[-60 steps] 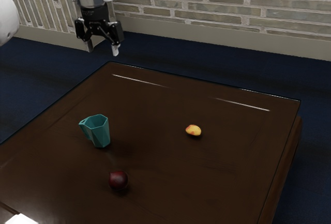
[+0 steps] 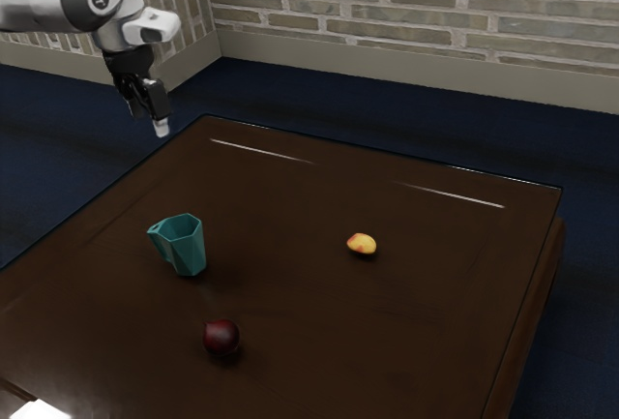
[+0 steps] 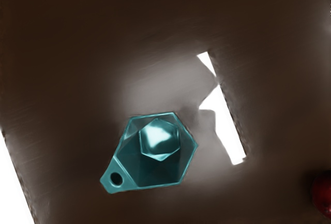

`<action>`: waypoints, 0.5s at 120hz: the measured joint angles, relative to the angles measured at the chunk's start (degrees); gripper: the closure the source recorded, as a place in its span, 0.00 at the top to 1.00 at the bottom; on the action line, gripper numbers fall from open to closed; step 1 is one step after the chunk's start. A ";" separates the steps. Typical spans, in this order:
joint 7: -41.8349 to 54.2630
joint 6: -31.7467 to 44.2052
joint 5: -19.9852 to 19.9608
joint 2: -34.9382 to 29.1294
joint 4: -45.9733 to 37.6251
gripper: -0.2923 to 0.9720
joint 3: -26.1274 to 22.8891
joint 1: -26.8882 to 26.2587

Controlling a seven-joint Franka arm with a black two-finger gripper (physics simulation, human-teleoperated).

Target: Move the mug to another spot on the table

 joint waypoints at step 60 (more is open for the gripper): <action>42.14 12.28 -3.26 8.70 -8.15 0.77 -0.14 8.93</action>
